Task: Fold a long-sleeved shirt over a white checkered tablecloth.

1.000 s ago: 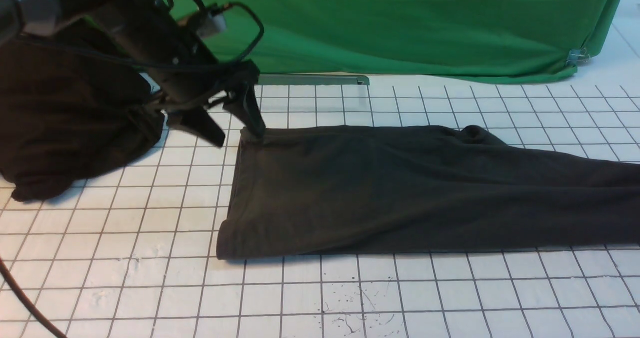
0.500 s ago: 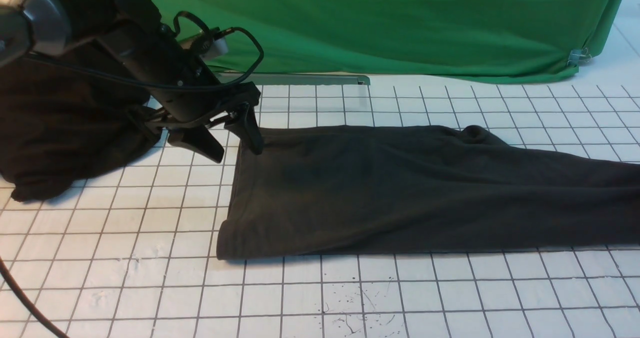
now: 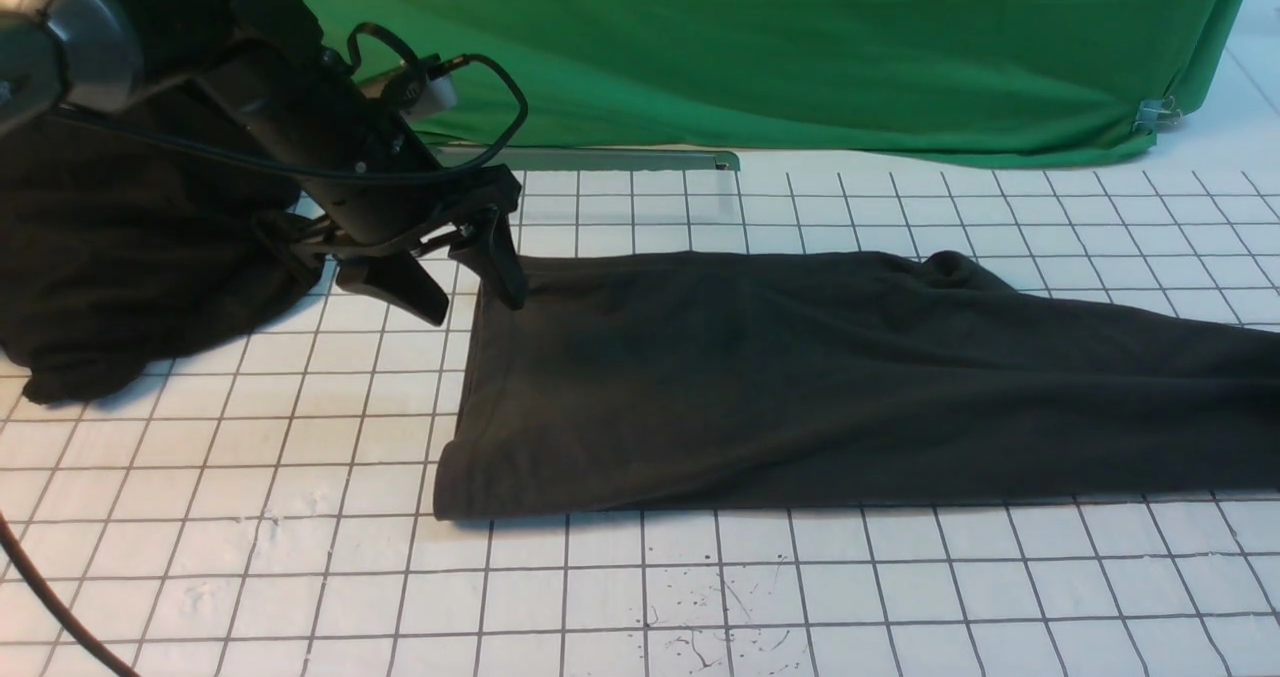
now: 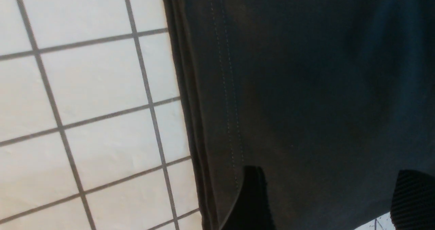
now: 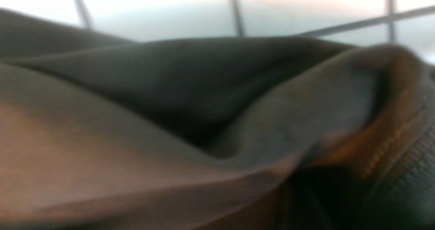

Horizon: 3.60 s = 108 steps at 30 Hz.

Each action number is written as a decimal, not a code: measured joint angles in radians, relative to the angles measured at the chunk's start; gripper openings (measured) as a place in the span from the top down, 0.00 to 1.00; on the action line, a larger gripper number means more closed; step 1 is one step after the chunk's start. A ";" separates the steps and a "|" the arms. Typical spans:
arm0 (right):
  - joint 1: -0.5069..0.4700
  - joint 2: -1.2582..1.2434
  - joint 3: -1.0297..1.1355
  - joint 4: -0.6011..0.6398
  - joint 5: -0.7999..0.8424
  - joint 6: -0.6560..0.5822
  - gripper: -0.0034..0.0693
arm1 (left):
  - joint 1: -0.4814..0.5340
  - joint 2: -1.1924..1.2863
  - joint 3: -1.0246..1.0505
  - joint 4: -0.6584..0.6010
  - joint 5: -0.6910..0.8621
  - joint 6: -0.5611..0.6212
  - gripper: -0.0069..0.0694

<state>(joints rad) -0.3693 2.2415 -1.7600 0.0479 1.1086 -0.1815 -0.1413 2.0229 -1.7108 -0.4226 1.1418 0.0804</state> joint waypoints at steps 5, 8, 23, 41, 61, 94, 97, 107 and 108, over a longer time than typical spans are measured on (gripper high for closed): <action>0.001 0.001 -0.002 0.006 0.013 -0.021 0.90 | 0.000 0.000 -0.003 -0.001 0.040 0.000 0.26; -0.002 -0.010 0.000 -0.022 0.015 -0.014 0.90 | 0.000 -0.007 -0.006 0.002 0.065 0.000 0.26; -0.010 -0.347 0.005 -0.097 0.077 0.094 0.91 | 0.000 -0.239 0.000 0.054 0.071 0.055 0.26; 0.858 -0.347 0.005 -0.086 -0.087 0.526 0.91 | 0.001 -0.240 0.012 0.083 0.068 0.103 0.26; 1.071 -0.151 -0.007 -0.084 -0.350 0.568 0.18 | 0.001 -0.237 0.013 0.089 0.058 0.103 0.26; 0.566 -0.463 0.678 -0.088 -0.278 0.247 0.35 | -0.215 -0.116 0.452 -0.097 -0.368 0.018 0.26; 0.566 -0.451 0.678 -0.086 -0.305 0.246 0.37 | -0.216 -0.097 0.452 -0.109 -0.383 0.016 0.26; 0.566 -0.415 0.678 -0.054 -0.402 0.240 0.61 | -0.216 -0.041 0.448 -0.162 -0.395 0.025 0.46; 0.566 -0.415 0.678 -0.048 -0.406 0.239 0.67 | -0.216 -0.038 0.447 -0.168 -0.395 0.028 0.52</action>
<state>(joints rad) 0.1964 1.8269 -1.0818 0.0000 0.7028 0.0573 -0.3574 1.9848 -1.2639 -0.5905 0.7464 0.1088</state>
